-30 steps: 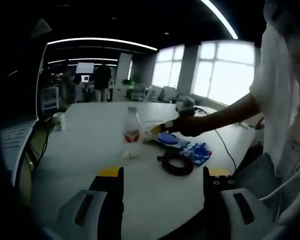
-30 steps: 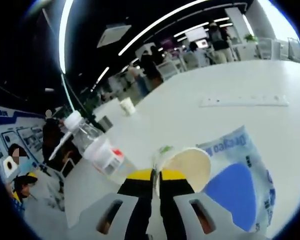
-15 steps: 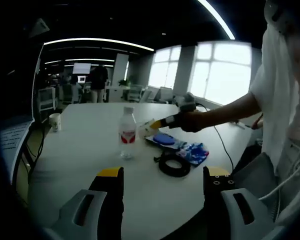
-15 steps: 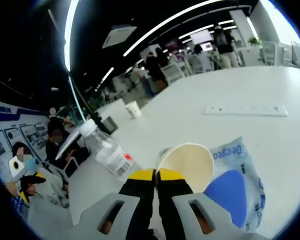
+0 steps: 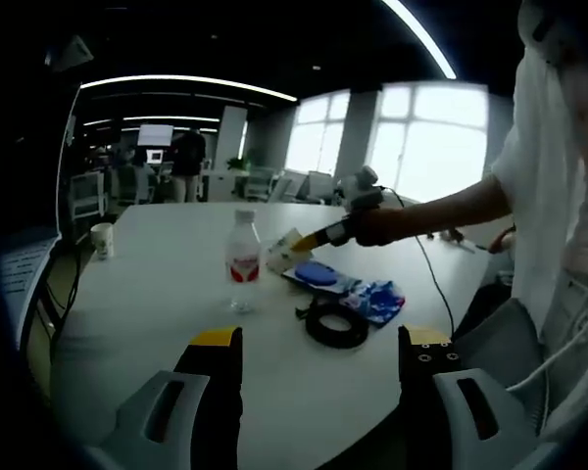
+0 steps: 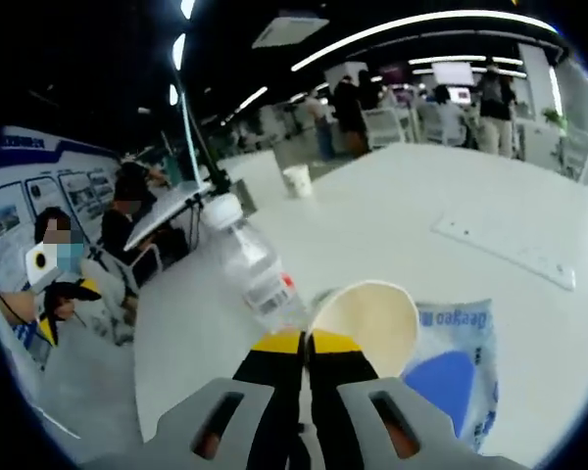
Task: Arrange the tabletop items into an orderly group along one side of the table until the central work area is clear of visible clutter.
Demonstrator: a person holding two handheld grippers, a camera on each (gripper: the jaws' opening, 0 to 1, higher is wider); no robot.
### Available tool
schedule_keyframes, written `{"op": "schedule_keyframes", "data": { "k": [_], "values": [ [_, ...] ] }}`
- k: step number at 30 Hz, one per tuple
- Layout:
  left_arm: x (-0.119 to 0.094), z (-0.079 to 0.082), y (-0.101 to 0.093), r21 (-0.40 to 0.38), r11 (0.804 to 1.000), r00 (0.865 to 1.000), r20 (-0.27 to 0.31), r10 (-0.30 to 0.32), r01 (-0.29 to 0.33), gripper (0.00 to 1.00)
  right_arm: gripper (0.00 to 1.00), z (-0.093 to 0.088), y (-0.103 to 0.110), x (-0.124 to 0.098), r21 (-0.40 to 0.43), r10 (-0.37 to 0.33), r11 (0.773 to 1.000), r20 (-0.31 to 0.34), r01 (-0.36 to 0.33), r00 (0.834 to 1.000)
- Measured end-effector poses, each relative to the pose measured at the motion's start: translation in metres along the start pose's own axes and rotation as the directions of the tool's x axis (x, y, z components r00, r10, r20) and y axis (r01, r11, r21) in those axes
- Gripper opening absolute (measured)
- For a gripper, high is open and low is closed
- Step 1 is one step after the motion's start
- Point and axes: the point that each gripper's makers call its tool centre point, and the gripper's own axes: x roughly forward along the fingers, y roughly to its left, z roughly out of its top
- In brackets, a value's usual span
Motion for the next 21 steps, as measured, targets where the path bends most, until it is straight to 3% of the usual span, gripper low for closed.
{"op": "schedule_keyframes", "data": {
  "k": [8, 12, 21],
  "values": [
    [0.001, -0.003, -0.001, 0.001, 1.000, 1.000, -0.005, -0.005, 0.005, 0.61, 0.00, -0.011, 0.004, -0.001, -0.086, 0.022, 0.996, -0.096, -0.031, 0.995],
    [0.001, -0.003, -0.001, 0.000, 1.000, 1.000, -0.005, -0.004, 0.004, 0.61, 0.00, -0.019, 0.010, -0.004, -0.174, 0.040, 0.982, -0.173, -0.071, 0.984],
    [0.002, -0.005, -0.003, 0.000, 1.000, 1.000, -0.011, -0.007, 0.007, 0.60, 0.00, -0.027, 0.015, 0.002, -0.233, 0.050, 0.966, -0.258, -0.113, 0.965]
  ]
}}
